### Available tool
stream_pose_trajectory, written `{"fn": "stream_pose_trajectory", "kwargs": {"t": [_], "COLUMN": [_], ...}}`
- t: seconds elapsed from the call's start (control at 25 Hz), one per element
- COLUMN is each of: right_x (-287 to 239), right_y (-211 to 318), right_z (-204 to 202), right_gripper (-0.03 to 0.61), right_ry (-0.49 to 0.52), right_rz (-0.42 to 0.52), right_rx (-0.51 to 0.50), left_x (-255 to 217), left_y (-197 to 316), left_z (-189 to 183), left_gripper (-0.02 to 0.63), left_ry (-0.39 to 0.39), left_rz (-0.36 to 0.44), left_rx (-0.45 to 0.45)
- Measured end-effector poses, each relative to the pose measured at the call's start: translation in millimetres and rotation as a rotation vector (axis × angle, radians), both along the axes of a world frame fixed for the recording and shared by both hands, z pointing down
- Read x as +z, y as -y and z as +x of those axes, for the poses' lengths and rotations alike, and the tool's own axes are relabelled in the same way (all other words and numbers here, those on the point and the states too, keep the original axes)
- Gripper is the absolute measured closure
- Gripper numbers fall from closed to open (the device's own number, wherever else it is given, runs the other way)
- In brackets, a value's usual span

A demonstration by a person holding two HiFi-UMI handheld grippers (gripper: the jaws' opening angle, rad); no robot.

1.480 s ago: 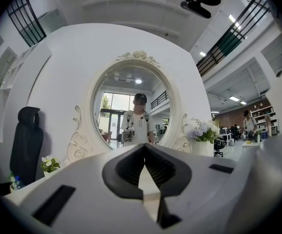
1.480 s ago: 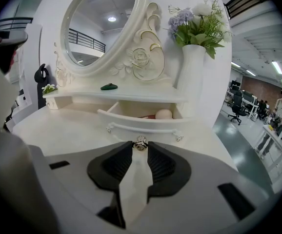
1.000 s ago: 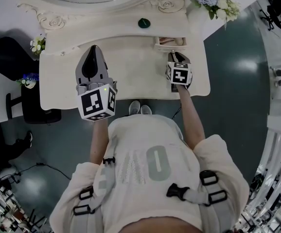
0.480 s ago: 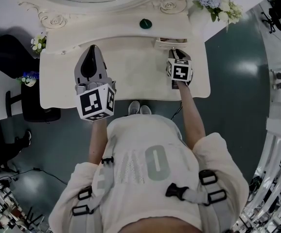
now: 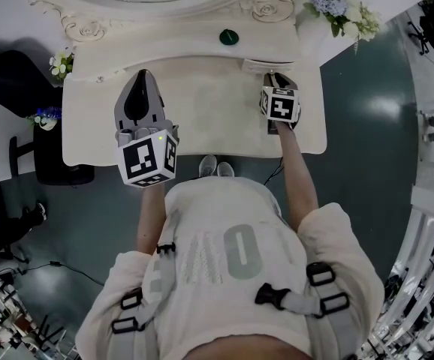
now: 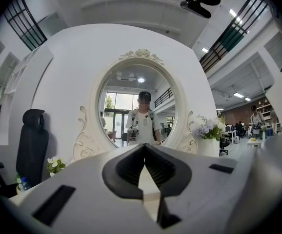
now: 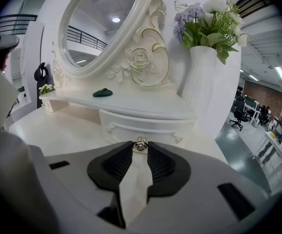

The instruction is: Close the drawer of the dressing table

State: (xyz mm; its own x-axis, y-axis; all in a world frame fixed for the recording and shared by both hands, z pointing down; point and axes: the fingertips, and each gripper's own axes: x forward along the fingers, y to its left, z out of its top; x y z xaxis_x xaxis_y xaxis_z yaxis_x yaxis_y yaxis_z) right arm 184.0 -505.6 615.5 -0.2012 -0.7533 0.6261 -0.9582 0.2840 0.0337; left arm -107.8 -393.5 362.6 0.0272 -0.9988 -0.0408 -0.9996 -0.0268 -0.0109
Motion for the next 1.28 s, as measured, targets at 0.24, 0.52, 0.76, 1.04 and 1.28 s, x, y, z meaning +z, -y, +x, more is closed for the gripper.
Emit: {"fn": "stream_pose_trajectory", "kwargs": {"t": [0.24, 0.52, 0.76, 1.04, 1.28], "right_x": [5, 5, 5, 6, 7], "right_y": [4, 14, 23, 29, 30], "right_z": [-1, -2, -3, -5, -4], "right_gripper": [0.477, 0.477, 0.477, 0.477, 0.476], "right_ry": [-0.004, -0.005, -0.009, -0.012, -0.017], "right_rz": [-0.010, -0.006, -0.006, -0.009, -0.011], "right_rx": [-0.006, -0.010, -0.018, -0.021, -0.024], "left_x": [3, 5, 5, 7, 7], "left_y": [4, 8, 12, 14, 13], "left_z": [0, 1, 1, -2, -4], "left_gripper": [0.595, 0.595, 0.595, 0.595, 0.595], "left_ry": [0.002, 0.012, 0.011, 0.011, 0.011], "left_rz": [-0.009, -0.014, -0.018, -0.023, -0.024], "left_rx": [-0.003, -0.009, -0.017, -0.026, -0.034]}}
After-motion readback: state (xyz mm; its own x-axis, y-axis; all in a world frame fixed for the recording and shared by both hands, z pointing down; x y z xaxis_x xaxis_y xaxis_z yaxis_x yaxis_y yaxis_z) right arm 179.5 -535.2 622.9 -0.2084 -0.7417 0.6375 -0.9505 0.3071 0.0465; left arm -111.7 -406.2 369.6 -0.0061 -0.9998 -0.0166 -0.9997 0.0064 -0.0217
